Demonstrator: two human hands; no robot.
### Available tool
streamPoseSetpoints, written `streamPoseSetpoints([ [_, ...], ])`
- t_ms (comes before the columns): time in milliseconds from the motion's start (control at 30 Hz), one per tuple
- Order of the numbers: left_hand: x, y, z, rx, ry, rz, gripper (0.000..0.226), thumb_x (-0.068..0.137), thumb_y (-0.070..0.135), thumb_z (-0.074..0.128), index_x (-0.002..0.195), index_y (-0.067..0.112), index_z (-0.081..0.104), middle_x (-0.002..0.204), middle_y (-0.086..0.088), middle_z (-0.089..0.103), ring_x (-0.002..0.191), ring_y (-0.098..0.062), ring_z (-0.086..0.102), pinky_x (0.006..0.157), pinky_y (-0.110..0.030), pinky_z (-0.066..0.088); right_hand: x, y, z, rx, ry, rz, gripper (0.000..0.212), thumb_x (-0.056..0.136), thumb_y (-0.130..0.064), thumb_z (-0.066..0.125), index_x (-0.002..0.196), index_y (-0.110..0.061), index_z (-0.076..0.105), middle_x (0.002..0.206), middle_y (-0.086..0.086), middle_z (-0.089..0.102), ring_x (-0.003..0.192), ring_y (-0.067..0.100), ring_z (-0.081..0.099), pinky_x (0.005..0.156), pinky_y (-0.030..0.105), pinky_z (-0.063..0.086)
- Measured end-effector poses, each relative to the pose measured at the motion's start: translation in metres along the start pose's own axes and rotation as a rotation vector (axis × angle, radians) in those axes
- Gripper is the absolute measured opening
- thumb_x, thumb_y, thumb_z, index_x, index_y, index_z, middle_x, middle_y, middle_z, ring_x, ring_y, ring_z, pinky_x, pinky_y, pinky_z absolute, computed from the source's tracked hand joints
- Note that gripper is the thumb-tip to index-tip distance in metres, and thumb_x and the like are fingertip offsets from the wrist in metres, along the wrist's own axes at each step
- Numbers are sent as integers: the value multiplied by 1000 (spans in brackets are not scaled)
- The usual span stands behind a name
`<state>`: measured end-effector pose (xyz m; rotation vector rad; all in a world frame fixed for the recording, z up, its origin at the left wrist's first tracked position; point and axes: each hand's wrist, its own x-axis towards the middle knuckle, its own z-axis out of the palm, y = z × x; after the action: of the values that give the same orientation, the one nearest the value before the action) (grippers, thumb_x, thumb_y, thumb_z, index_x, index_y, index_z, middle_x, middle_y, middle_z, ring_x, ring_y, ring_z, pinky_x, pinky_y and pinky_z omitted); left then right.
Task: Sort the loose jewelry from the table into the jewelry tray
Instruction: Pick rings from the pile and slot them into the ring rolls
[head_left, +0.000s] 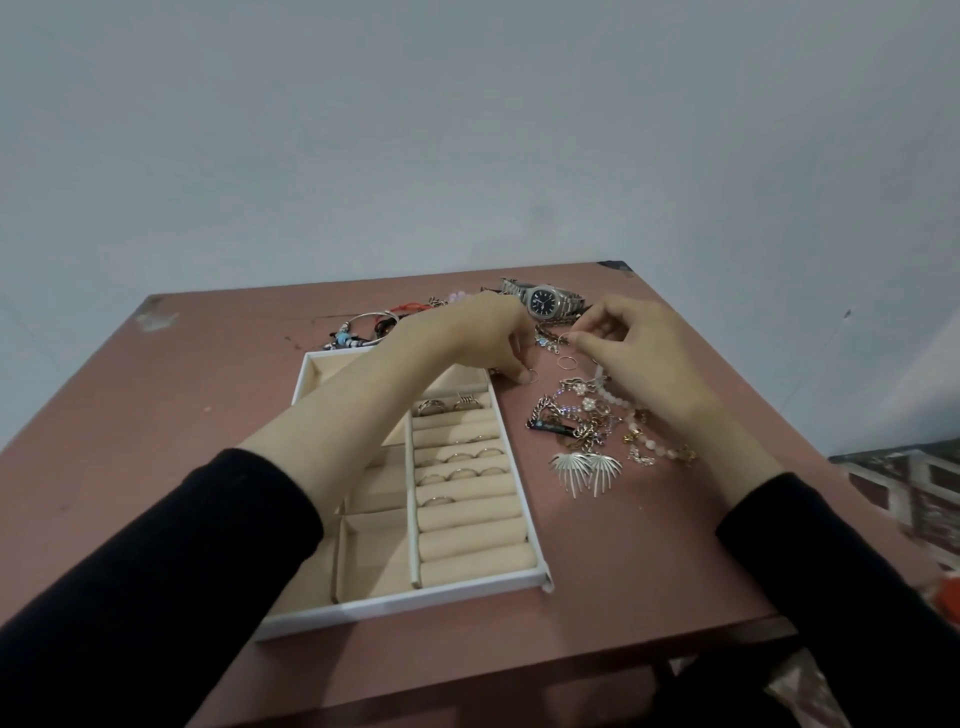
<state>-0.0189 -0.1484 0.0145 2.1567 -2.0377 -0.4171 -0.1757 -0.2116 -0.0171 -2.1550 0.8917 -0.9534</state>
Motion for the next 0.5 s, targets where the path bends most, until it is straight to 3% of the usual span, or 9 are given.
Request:
streamPoseSetpoints([
  [167,3,1,1,-24,1,-5,14,76,22,74,80,21,60,78,9,59,71,-7,51,59,-16,36,0,0,-1,-10,1,-4,16,78,-12,70,67,-21,63,59,-7,57,52,2,47,50,9,35],
  [267,0,1,5,-82,90,12,18,73,17,77,76,19,59,78,4,62,70,-9,53,60,-21,39,0,0,-1,6,-1,1,13,78,-12,70,69,-20,64,59,-6,57,54,3,47,51,10,36],
  [367,-12,1,9,-135,223,17,17,70,16,79,80,14,64,68,10,59,62,-1,52,61,-24,38,-2,-1,-2,22,2,5,13,79,-11,69,69,-19,64,61,-6,58,54,1,47,51,9,36],
  [433,-25,1,9,-182,303,23,16,69,19,80,78,19,67,68,8,61,64,-6,56,64,-25,41,-5,-5,-2,52,-3,-1,17,79,-10,68,68,-21,63,62,-5,59,52,-2,48,52,7,36],
  [500,-42,0,9,-206,351,22,13,70,22,80,78,21,69,71,4,63,65,-7,56,61,-17,41,-10,-10,-1,94,-30,-8,13,80,-9,68,71,-18,65,65,-1,62,55,0,50,54,9,40],
])
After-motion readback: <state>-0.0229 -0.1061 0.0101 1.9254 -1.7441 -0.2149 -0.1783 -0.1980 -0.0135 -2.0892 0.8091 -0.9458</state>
